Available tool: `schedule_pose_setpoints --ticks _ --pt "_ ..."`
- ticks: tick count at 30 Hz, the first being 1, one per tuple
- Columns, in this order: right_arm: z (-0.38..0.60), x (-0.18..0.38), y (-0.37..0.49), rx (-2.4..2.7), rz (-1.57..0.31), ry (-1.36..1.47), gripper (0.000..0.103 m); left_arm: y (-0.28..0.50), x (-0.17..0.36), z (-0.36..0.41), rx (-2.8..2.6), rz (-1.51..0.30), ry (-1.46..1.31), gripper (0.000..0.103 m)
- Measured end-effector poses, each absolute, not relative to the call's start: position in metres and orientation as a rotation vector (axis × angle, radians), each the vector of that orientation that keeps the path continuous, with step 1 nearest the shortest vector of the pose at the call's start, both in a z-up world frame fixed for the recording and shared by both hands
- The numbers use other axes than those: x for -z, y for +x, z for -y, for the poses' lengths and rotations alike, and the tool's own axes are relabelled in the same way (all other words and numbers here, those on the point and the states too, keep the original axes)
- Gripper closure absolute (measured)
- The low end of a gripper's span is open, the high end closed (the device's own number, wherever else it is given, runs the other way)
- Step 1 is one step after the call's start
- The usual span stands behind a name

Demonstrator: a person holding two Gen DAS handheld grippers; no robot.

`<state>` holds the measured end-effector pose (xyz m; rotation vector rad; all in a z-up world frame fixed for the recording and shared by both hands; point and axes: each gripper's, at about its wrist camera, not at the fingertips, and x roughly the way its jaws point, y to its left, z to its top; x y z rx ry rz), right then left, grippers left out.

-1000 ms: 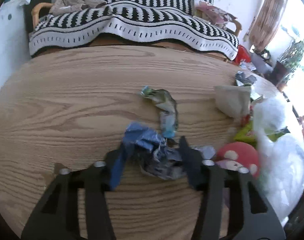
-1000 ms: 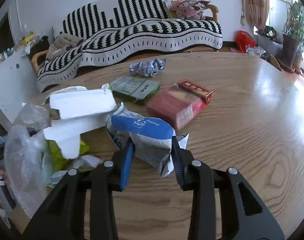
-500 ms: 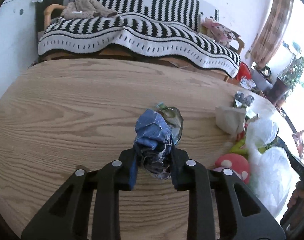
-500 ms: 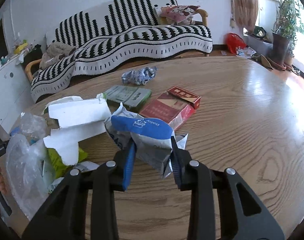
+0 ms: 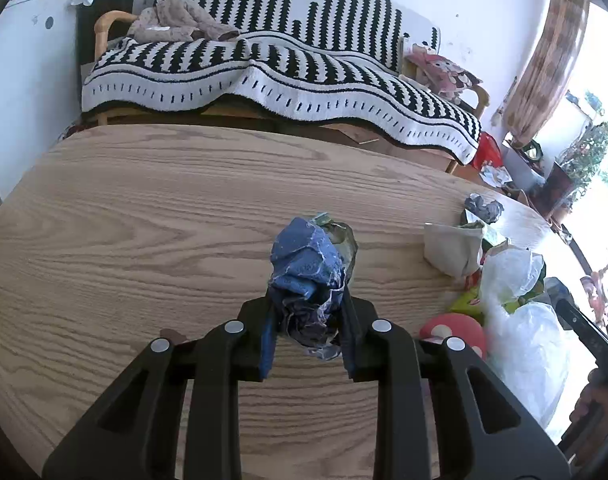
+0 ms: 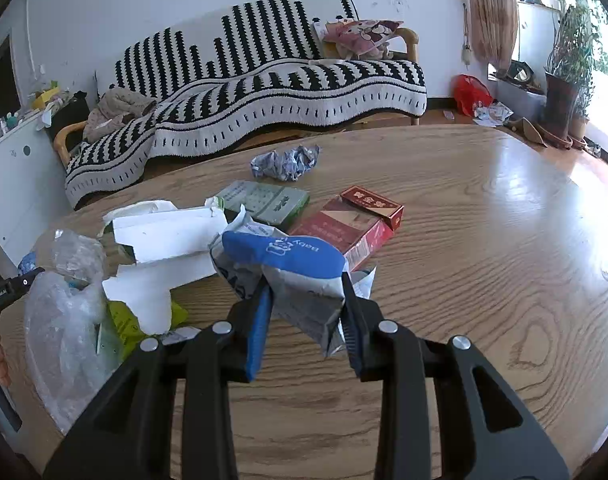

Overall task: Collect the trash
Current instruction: 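Carry wrapper and snack bag to the black bin and open both tools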

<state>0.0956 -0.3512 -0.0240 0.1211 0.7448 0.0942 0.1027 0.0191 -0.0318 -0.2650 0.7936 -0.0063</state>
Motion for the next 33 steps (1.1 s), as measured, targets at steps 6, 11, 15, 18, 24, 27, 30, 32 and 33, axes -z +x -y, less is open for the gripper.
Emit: schedule_pose_setpoints --ticks 6,11,15,18,24,27,30,32,33 --pt "0.352 0.022 0.095 -0.096 -0.747 0.126 0.070 0.095 0.027 -0.026 -0.014 -0.788 -0.286 0.078" --pt "0.349 0.013 0.089 -0.104 -0.736 0.135 0.070 0.087 0.017 -0.032 -0.034 -0.769 -0.290 0.078" --pt "0.345 0.005 0.085 -0.114 -0.729 0.161 0.070 0.076 0.003 -0.026 -0.021 -0.736 -0.302 0.078" --pt "0.346 -0.003 0.078 -0.133 -0.716 0.193 0.070 0.066 -0.017 -0.007 0.021 -0.700 -0.309 0.078" --pt "0.391 -0.032 0.032 -0.096 -0.627 0.300 0.070 0.029 -0.061 0.057 0.172 -0.657 -0.281 0.078" --pt "0.434 -0.047 -0.013 -0.077 -0.589 0.352 0.070 0.007 -0.086 0.105 0.280 -0.641 -0.222 0.078" --pt "0.479 -0.064 -0.059 -0.017 -0.548 0.350 0.070 -0.016 -0.102 0.160 0.388 -0.630 -0.169 0.078" --pt "0.506 -0.072 -0.086 0.023 -0.527 0.353 0.070 -0.032 -0.107 0.199 0.474 -0.639 -0.153 0.078" --pt "0.519 -0.076 -0.101 0.049 -0.516 0.351 0.070 -0.038 -0.108 0.213 0.503 -0.645 -0.145 0.078"
